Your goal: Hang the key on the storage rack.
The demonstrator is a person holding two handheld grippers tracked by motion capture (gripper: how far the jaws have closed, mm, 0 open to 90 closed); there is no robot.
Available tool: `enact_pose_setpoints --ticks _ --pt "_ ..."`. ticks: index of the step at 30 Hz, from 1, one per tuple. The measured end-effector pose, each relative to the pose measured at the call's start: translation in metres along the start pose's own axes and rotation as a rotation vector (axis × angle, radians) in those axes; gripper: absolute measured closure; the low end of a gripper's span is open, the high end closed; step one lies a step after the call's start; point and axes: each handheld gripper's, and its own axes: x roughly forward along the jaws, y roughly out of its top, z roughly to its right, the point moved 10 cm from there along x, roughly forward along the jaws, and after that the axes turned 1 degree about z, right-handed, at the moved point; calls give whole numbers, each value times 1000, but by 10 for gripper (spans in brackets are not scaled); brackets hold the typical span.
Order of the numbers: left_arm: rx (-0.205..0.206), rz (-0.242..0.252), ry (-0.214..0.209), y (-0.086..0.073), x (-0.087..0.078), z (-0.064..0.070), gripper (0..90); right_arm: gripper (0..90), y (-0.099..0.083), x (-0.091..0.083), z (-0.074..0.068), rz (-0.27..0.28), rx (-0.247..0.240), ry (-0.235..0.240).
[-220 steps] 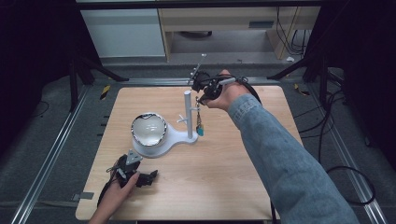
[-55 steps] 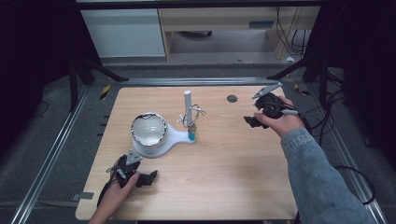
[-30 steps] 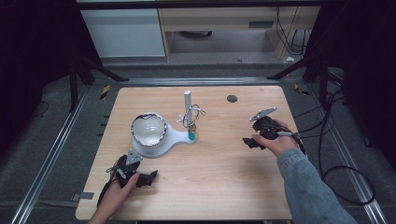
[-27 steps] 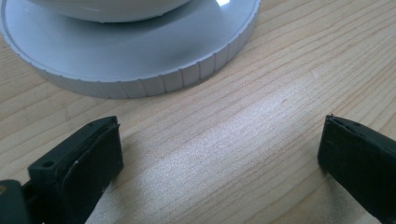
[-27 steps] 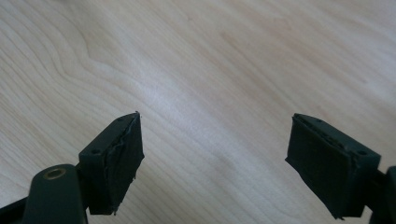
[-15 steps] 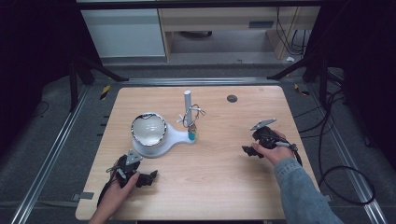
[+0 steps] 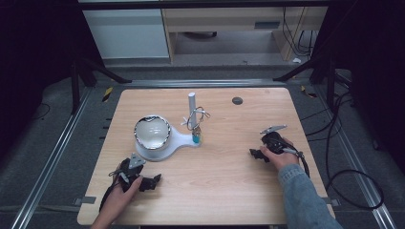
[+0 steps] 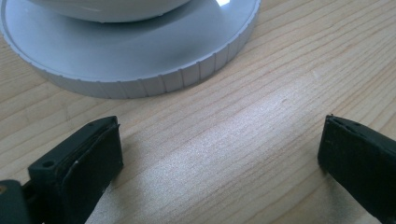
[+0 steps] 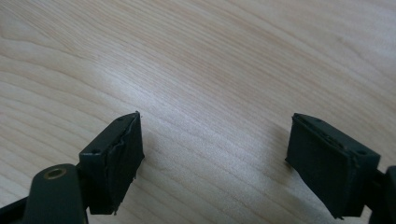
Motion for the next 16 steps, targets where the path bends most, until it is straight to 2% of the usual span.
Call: enact_pose_setpoints --ticks 12,16 --pt "0 0 0 0 0 0 0 93 -3 5 5 157 21 -40" --pt "0 0 0 0 0 0 0 88 -3 5 5 157 25 -42"
